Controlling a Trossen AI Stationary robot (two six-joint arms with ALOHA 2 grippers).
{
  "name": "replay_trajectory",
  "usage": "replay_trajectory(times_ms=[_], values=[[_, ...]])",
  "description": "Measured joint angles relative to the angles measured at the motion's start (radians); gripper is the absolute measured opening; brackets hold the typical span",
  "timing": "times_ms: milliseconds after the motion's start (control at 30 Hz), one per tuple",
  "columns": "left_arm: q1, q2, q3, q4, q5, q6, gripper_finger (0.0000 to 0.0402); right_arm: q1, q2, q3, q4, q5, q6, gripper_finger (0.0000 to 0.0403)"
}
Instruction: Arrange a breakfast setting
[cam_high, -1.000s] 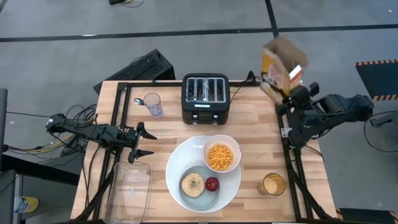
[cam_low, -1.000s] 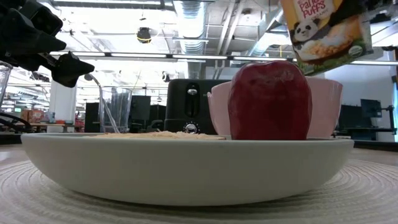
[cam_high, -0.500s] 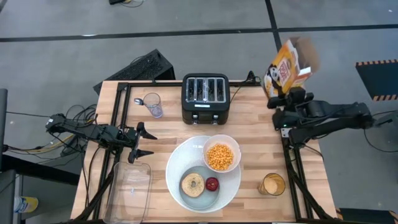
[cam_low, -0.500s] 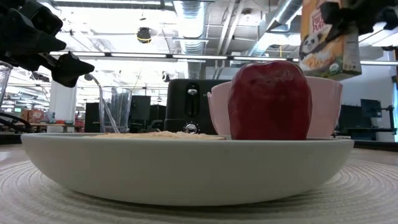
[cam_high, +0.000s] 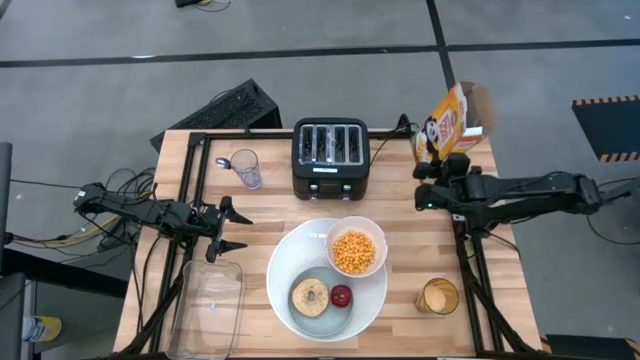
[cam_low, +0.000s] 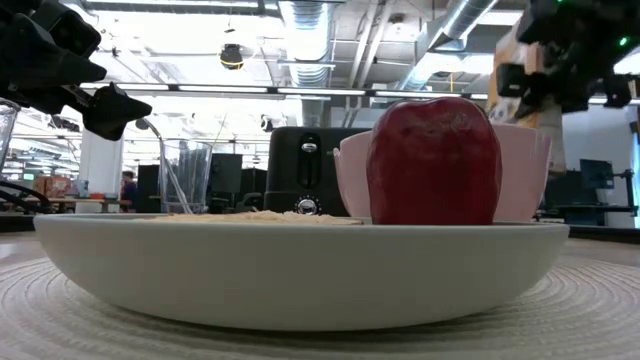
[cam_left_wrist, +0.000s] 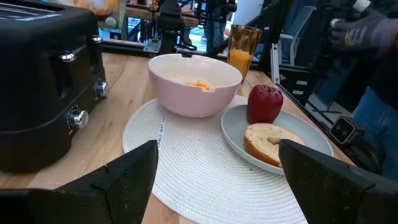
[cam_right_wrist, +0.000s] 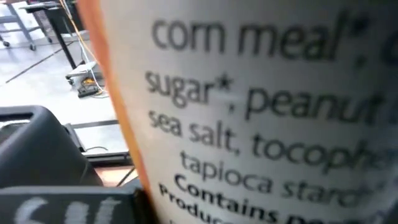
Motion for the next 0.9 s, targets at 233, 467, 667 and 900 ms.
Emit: replay_trajectory(times_ms=[233, 467, 667, 900], values=[[0.000, 0.000, 0.000, 0.000, 0.000, 0.000, 0.0320, -0.042, 0.084, -0.081, 0.180, -0.016, -0.006, 0.0164], [0.000, 0.000, 0.000, 0.000, 0.000, 0.000, 0.0320, -0.084, 0.204, -0.083, 0.241, -0.059, -0.009, 0.0172], [0.000, 0.000, 0.000, 0.000, 0.000, 0.000, 0.0320, -0.092, 0.280, -0.083, 0.302, -0.059, -0.009, 0.0201], [0.000, 0.000, 0.000, 0.000, 0.000, 0.000, 0.0320, -0.099, 0.328, -0.082, 0.335, -0.053, -0.004, 0.0228]])
